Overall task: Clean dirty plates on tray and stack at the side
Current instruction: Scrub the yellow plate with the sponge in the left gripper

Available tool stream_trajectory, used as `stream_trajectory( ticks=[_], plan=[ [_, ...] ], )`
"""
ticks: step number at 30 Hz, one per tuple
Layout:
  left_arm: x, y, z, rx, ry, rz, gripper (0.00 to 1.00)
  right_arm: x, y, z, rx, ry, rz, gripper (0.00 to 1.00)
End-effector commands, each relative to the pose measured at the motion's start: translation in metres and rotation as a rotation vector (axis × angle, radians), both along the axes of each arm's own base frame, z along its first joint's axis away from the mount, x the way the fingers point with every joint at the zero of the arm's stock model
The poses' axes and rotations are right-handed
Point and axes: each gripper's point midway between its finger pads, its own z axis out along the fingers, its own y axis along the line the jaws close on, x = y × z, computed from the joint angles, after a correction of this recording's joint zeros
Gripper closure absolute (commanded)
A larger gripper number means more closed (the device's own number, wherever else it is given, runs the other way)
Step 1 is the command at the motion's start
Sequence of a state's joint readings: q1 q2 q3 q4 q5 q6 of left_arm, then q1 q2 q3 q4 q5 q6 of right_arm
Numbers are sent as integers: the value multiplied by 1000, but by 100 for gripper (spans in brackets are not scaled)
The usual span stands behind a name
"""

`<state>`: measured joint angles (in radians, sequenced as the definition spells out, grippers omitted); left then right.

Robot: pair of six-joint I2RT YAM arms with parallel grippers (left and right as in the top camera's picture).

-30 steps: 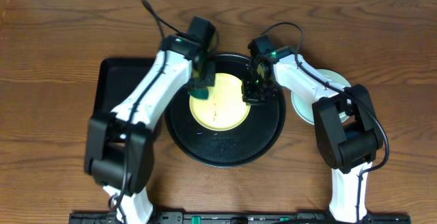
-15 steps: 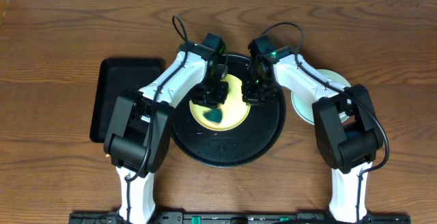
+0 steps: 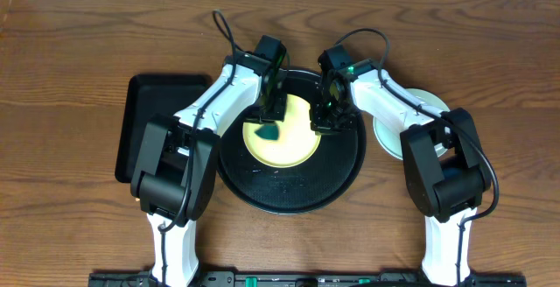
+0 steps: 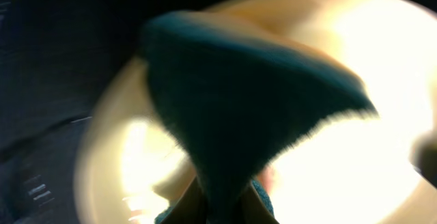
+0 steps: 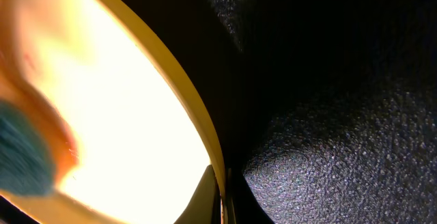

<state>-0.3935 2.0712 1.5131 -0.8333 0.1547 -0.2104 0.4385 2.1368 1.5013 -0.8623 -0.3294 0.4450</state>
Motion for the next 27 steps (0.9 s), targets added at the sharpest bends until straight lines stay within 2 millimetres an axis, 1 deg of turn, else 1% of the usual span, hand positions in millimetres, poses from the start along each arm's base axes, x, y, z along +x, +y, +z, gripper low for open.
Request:
stream_trajectory(
  ticks=[1,4,6,9,12,14,16,18,20,24,27],
  plan=[
    [7,47,-3,228,-51,199,92,-12,-1,-11,-27,33,1,99],
    [-8,44,-4,227,12,182,92,-12,-1,-11,-26,33,1,99],
    [-23,37,-4,200,76,148,92,-11,0,-11,-26,32,1,99],
    [-46,8,-4,65,173,-22,93,-11,-1,-11,-26,32,1,99],
    [-67,-28,4,-128,236,-218,92,-11,0,-11,-25,31,1,99],
    [-72,-41,7,-184,237,-274,93,-11,0,-11,-25,31,1,99],
    [-68,-45,6,-185,214,-284,93,-11,0,-11,-25,32,1,99],
    [-61,-47,5,-184,179,-286,93,-11,0,-11,-25,32,1,99],
    [-47,-43,1,-137,128,-245,93,-12,0,-11,-26,31,2,99],
    [-13,-8,-5,92,-9,-77,93,-12,0,-11,-25,31,2,99],
    [8,23,-1,268,-115,70,92,-12,0,-11,-26,31,2,99]
  ],
)
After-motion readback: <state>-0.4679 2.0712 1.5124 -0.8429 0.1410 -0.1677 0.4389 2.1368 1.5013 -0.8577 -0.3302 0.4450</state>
